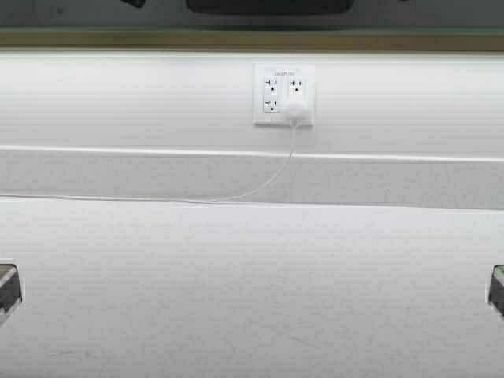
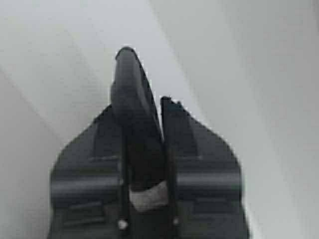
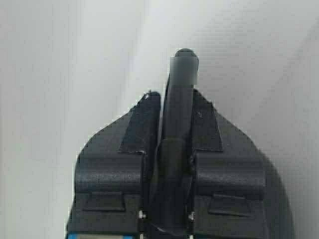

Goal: Open the cabinet, put the pot inside, then close it

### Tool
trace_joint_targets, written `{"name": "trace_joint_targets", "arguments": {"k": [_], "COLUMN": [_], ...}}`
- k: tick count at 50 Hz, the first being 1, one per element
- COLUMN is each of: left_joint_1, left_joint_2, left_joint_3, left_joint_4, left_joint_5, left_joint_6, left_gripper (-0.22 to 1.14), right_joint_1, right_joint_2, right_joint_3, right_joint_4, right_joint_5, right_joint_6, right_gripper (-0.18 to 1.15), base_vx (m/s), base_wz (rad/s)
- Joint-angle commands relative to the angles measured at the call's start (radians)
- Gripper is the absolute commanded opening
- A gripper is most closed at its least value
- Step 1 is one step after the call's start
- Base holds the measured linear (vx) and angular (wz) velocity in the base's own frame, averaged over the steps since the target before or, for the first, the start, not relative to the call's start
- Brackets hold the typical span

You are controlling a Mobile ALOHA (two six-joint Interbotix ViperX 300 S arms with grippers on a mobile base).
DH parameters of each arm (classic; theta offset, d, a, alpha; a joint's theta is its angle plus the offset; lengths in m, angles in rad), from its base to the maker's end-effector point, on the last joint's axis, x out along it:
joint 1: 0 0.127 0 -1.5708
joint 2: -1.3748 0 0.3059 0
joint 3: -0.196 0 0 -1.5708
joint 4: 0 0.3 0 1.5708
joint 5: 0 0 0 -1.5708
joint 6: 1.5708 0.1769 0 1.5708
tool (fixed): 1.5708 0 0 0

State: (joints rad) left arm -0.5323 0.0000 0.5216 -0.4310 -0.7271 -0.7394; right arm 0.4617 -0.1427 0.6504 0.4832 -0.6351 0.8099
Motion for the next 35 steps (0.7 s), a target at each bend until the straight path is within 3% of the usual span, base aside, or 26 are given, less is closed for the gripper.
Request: {"name": "trace_joint_targets", "arguments": {"k": [1,17,23,29,35], "left_joint_1": [-0.06,-0.061,-0.06,-0.061,-0.061], "left_joint_2": [0.012,0.055,0.057,0.061,0.063], "left_joint_3": [-0.046,-0.054,-0.051,-0.046,-0.044], "left_joint_4": [0.034,0.034,0.029,0.029,0.028], "left_joint_5": [-0.008,-0.009,-0.035,-0.097,-0.161], "left_joint_6": [0.014,-0.006,-0.049,-0.094,-0.12], "left_gripper": [0.04,0.04,0.06,0.24,0.73], "right_joint_1": [0.051,0.051,0.049,0.051,0.049], "right_joint_2": [0.041,0.087,0.095,0.097,0.095], "right_joint_3": [-0.002,0.018,0.017,0.015,0.021], "right_joint_4": [-0.061,-0.086,-0.078,-0.081,-0.083], "right_joint_5": [-0.043,-0.087,-0.087,-0.097,-0.144], "right_joint_6": [-0.005,0.028,0.035,0.035,0.037], "right_gripper": [0.07,0.07,0.14,0.46,0.92], "base_vx": [0.02,0.02,0.01,0.0,0.0], "base_wz": [0.03,0.02,0.01,0.0,0.0]}}
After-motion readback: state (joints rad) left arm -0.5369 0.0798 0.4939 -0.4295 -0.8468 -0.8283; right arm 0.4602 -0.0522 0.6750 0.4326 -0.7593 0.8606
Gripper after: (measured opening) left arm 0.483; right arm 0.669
